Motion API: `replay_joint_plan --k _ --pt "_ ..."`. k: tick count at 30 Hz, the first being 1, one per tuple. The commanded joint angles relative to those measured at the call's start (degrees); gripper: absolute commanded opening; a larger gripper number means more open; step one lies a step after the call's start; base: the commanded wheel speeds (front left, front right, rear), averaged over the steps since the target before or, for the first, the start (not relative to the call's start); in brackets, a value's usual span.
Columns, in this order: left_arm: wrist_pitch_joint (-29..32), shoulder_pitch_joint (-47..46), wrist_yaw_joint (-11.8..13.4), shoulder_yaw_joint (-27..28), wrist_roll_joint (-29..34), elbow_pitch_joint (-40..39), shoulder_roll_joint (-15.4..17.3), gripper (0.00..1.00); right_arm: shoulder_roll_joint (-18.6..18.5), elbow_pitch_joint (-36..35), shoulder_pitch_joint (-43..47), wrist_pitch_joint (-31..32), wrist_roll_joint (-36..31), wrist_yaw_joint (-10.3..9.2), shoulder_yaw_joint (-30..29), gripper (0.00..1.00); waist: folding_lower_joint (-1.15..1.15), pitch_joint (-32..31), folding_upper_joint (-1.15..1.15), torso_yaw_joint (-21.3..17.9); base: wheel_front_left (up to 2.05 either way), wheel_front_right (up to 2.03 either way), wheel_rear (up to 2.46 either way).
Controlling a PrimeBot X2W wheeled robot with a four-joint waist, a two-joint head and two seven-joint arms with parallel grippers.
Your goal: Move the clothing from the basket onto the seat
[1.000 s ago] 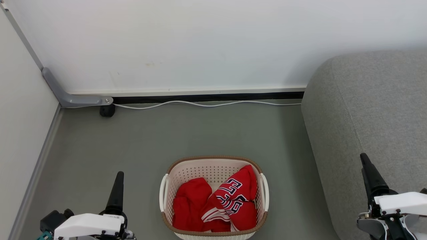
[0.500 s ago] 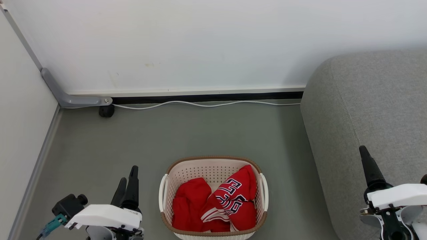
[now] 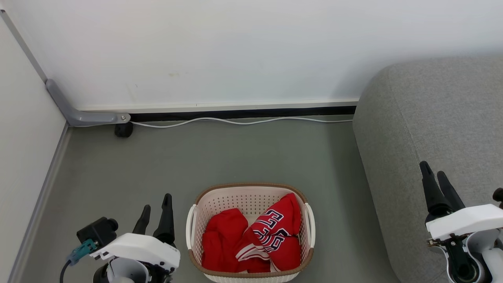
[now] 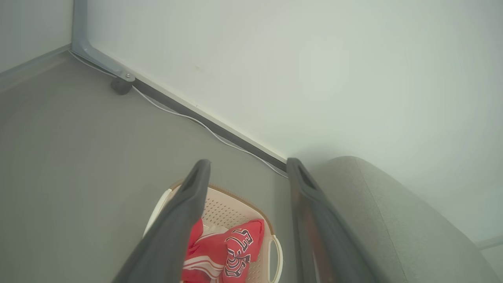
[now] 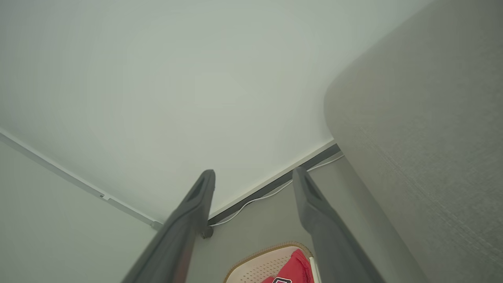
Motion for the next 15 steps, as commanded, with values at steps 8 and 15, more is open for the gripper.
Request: replay_joint_plan --k 8,15 --pt "-2.1 -4.0 3.7 0.9 8.0 0.6 0.9 1.00 -2.4 0.3 -3.8 -2.2 -7.0 0.24 1.7 1.00 0.00 -0.1 0.00 -0.1 0.00 0.00 0.00" --pt "-3.1 -4.6 5.7 1.3 13.1 1.3 1.0 1.00 -3.1 1.5 -4.6 -3.2 -10.6 0.25 2.4 1.00 0.00 -0.1 0.00 -0.1 0.00 0.00 0.00"
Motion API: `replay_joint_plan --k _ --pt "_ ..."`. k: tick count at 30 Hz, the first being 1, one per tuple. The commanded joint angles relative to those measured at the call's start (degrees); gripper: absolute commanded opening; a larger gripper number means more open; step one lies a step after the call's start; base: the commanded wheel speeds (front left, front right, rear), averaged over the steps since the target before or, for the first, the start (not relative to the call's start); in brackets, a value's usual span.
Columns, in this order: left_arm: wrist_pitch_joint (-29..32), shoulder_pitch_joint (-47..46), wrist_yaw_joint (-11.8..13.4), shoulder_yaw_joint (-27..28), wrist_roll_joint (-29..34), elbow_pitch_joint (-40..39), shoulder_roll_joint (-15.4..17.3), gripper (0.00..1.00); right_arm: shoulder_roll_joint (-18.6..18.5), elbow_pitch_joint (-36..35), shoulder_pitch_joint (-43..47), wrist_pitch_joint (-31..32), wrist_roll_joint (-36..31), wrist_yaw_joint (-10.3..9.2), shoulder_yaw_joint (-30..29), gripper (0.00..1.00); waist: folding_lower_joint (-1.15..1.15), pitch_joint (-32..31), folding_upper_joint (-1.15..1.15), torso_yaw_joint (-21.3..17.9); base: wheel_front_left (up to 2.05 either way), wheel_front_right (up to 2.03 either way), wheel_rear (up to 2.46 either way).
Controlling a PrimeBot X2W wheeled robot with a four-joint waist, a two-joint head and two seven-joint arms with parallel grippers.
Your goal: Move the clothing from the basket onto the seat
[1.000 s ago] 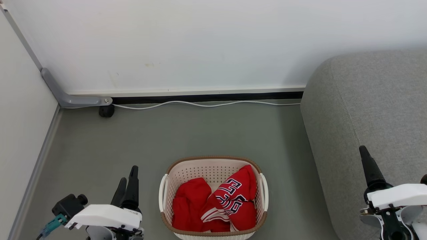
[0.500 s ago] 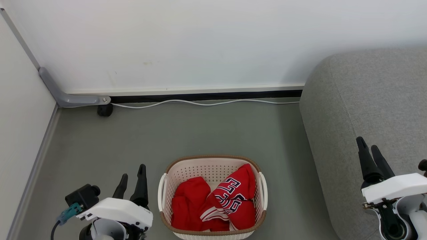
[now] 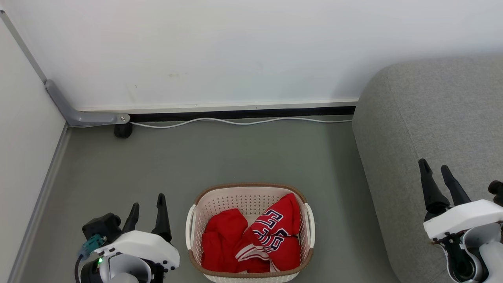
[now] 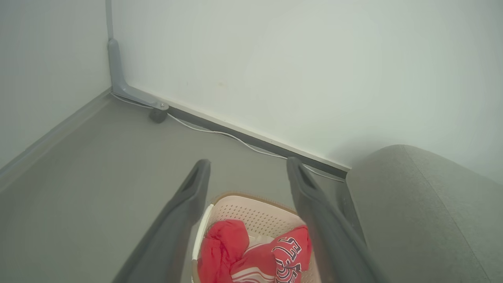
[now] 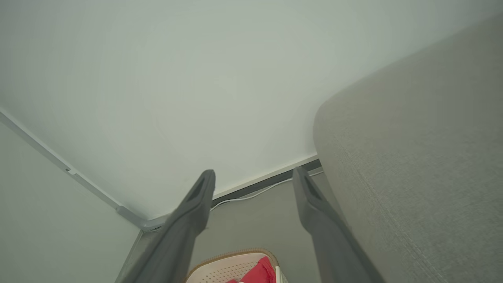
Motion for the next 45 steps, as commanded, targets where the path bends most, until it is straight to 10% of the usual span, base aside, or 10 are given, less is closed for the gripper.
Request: replay_joint_plan --k 1,45 --pt "-0.9 -3.3 0.5 1.3 1.7 -1.1 0.9 1.00 -1.6 -1.1 -2.7 -1.1 -1.3 0.25 0.8 1.00 0.00 0.0 0.00 0.0 0.00 0.00 0.00" --pt "-7.1 -6.2 5.5 -5.0 22.1 0.7 1.5 1.00 -7.2 5.1 -7.6 -7.3 -18.4 0.33 7.9 1.00 0.00 0.0 0.00 -0.7 0.00 0.00 0.00"
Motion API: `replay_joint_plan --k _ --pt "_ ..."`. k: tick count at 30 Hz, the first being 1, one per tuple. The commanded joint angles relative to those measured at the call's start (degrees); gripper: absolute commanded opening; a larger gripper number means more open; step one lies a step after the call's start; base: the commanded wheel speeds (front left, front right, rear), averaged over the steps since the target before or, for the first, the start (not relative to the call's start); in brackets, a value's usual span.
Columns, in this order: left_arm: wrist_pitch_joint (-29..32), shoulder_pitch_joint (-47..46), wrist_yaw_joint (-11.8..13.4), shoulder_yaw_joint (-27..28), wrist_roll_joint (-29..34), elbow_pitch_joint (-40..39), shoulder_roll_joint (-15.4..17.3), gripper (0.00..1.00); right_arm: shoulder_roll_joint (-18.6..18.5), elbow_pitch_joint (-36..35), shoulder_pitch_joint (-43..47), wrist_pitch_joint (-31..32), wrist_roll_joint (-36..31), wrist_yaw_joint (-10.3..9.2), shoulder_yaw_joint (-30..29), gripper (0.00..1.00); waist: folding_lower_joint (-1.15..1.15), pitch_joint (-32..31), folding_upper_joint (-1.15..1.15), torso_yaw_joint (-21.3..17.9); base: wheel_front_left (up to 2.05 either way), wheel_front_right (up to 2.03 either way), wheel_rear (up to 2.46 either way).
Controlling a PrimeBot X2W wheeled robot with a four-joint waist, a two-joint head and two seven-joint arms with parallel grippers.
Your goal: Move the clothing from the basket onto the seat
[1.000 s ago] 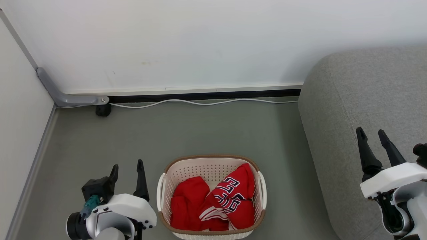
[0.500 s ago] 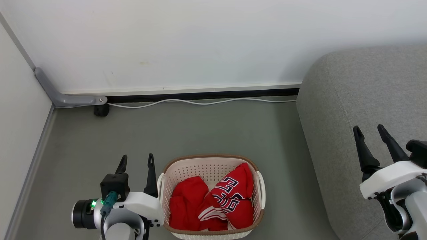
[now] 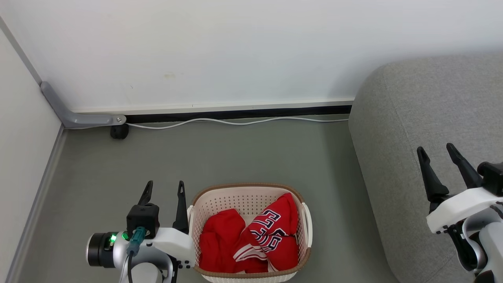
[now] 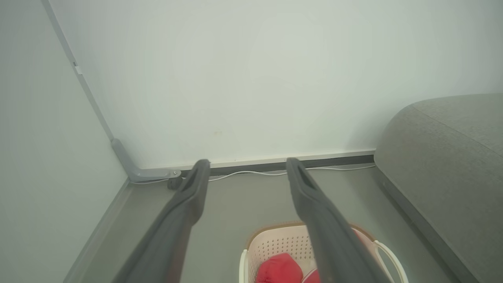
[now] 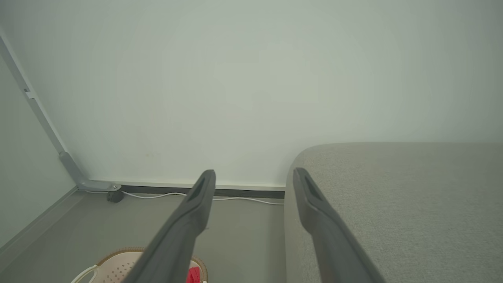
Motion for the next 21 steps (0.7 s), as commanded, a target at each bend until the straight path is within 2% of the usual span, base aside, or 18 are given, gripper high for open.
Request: replay_joint_plan --k 1,14,21 --pt "-0.6 -2.9 0.4 1.5 -0.2 -1.2 0.7 1.00 -1.0 -1.0 -1.1 -0.8 -0.2 0.24 0.4 1.00 0.00 0.0 0.00 0.0 0.00 0.00 0.00" --pt "-0.6 -2.7 0.9 -0.2 -1.6 -1.5 0.7 1.00 -0.5 -2.8 -1.2 -0.8 -0.2 0.24 -1.7 1.00 0.00 1.0 0.00 -0.2 0.00 0.00 0.00" --pt "-0.6 -3.6 3.5 -4.7 -4.5 -3.6 0.7 1.00 -2.3 -7.3 -2.5 -0.8 1.0 0.24 -3.1 1.00 0.00 6.4 0.00 -0.9 0.00 0.00 0.00"
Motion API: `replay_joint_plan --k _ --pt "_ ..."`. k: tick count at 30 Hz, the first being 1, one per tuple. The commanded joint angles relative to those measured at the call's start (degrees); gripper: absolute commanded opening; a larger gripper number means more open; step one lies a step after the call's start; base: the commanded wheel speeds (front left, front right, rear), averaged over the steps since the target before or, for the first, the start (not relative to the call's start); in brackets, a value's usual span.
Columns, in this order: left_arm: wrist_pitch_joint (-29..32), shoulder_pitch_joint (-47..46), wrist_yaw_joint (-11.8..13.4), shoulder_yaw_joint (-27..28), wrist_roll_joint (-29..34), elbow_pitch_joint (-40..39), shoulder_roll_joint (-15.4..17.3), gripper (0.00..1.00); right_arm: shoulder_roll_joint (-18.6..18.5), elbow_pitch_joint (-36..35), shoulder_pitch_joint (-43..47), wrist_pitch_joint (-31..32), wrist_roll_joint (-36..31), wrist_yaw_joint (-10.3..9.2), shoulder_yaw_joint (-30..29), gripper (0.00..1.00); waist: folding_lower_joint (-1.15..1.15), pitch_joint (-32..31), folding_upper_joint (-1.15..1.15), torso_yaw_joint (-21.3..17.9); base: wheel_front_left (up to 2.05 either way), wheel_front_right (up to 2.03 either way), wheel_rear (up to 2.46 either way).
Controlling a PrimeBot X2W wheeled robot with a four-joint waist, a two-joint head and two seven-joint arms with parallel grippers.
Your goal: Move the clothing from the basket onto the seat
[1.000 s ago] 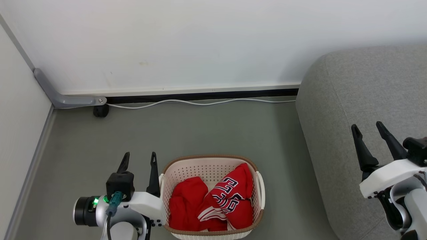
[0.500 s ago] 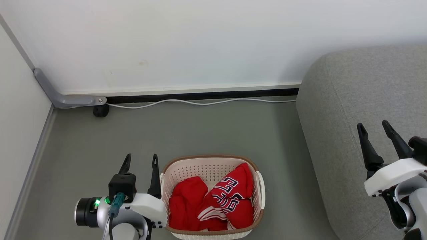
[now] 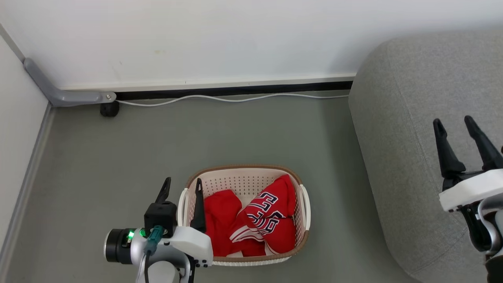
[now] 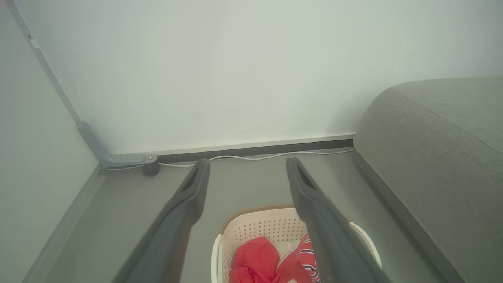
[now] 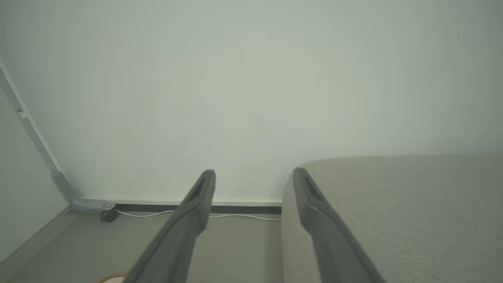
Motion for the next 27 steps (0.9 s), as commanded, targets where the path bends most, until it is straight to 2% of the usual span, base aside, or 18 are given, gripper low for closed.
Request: replay_joint_plan --k 1,16,22,27 --pt "-0.6 -3.5 1.4 0.3 -1.0 -2.0 0.5 1.00 -1.9 -2.6 -1.8 -0.8 0.7 0.24 0.3 1.00 0.00 2.9 0.00 -0.4 0.00 0.00 0.00" --pt "-0.6 -12.7 13.2 -16.8 -9.7 -4.4 0.5 1.00 -9.1 -15.9 -5.9 -0.8 6.1 0.24 -3.6 1.00 0.00 21.6 0.00 -1.4 0.00 0.00 0.00" --pt "-0.6 -16.7 14.9 -21.1 -12.2 -3.7 0.5 1.00 -10.6 -19.8 -7.5 -0.8 7.6 0.24 -5.4 1.00 0.00 27.7 0.00 -1.6 0.00 0.00 0.00" --pt "-0.6 -20.7 14.6 -24.4 -15.7 -2.2 0.5 1.00 -11.5 -22.6 -8.3 -0.8 9.3 0.24 -6.5 1.00 0.00 32.8 0.00 -2.0 0.00 0.00 0.00"
